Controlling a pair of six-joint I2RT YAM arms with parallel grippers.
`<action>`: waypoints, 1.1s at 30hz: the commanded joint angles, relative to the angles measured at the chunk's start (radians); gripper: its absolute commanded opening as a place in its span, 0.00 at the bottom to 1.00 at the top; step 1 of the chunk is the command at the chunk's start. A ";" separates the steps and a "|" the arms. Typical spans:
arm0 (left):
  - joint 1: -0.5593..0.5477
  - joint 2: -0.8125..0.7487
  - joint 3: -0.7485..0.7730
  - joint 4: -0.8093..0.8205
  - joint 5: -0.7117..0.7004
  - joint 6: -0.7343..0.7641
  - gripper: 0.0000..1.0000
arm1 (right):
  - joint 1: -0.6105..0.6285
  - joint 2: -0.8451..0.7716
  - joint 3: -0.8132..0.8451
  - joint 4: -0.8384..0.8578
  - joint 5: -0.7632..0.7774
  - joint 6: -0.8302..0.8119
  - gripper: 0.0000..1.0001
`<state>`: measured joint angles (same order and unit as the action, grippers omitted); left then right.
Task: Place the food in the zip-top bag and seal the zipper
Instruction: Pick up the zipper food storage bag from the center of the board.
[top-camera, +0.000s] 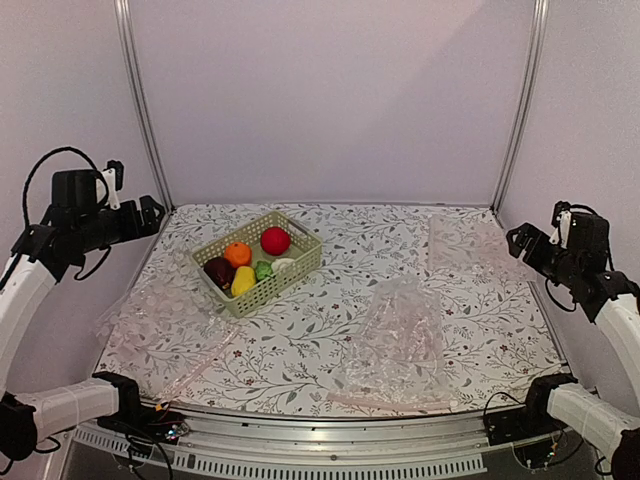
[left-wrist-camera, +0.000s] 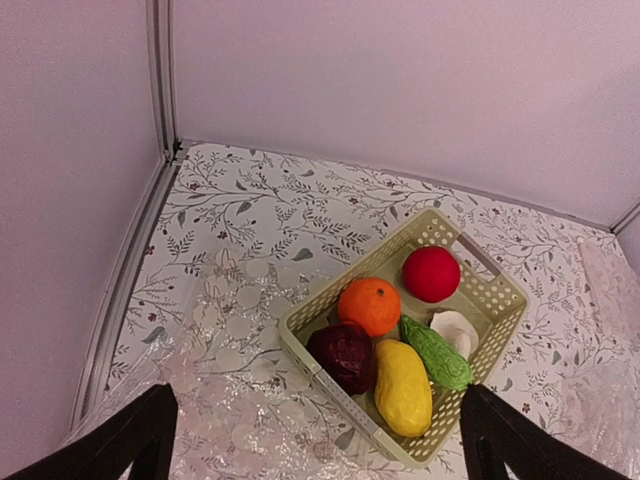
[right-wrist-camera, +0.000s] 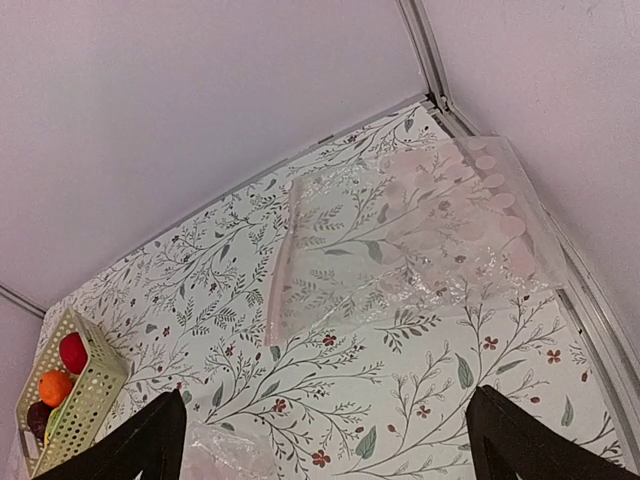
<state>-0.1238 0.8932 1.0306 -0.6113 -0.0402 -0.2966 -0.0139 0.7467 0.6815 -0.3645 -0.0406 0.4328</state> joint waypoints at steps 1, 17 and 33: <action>-0.007 -0.024 -0.023 -0.013 0.087 0.041 1.00 | 0.001 -0.016 0.033 -0.070 -0.029 -0.006 0.99; -0.315 -0.111 -0.138 0.006 0.211 -0.098 1.00 | 0.423 0.133 0.080 -0.233 -0.031 0.064 0.90; -0.903 0.073 -0.346 0.338 0.004 -0.287 0.99 | 0.931 0.174 -0.101 -0.396 0.078 0.485 0.80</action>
<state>-0.9630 0.9173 0.6872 -0.3920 0.0345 -0.5472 0.8371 0.9295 0.6445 -0.6983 -0.0078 0.7662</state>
